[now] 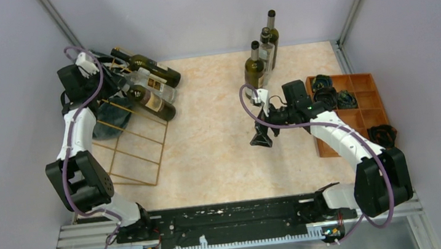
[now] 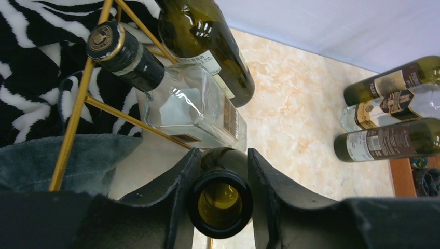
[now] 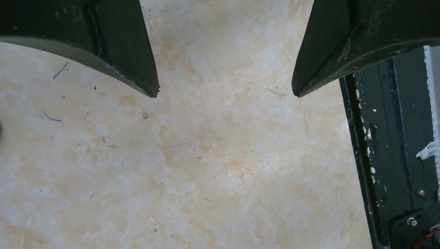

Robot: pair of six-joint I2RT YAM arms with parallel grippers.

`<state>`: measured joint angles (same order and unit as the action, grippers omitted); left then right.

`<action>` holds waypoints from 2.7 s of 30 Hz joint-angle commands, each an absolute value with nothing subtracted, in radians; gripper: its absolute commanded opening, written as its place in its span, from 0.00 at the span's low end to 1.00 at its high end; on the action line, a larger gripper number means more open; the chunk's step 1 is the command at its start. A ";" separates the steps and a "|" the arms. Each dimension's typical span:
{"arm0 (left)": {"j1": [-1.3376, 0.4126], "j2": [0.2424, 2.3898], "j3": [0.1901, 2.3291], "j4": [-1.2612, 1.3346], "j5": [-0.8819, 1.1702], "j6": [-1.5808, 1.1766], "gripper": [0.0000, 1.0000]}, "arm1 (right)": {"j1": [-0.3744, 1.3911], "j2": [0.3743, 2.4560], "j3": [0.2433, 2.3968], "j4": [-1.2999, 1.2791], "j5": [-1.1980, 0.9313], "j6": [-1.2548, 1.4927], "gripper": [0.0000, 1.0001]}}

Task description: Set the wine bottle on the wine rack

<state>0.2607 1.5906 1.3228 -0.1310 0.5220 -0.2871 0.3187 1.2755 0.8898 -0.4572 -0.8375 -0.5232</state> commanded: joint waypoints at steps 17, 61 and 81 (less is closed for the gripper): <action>0.267 1.628 1.365 -0.083 0.324 -0.231 0.71 | 0.327 1.247 0.890 -0.434 -0.848 -0.542 0.98; 0.267 1.606 1.329 -0.023 0.179 -0.152 0.91 | 0.331 1.253 0.891 -0.439 -0.836 -0.551 0.98; 0.266 1.581 1.337 -0.046 0.062 -0.191 0.97 | 0.331 1.240 0.891 -0.442 -0.834 -0.556 0.98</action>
<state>0.2588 1.6146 1.3308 -0.0662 0.1379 -0.1932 0.3244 1.2755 0.8898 -0.4580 -0.8261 -0.5396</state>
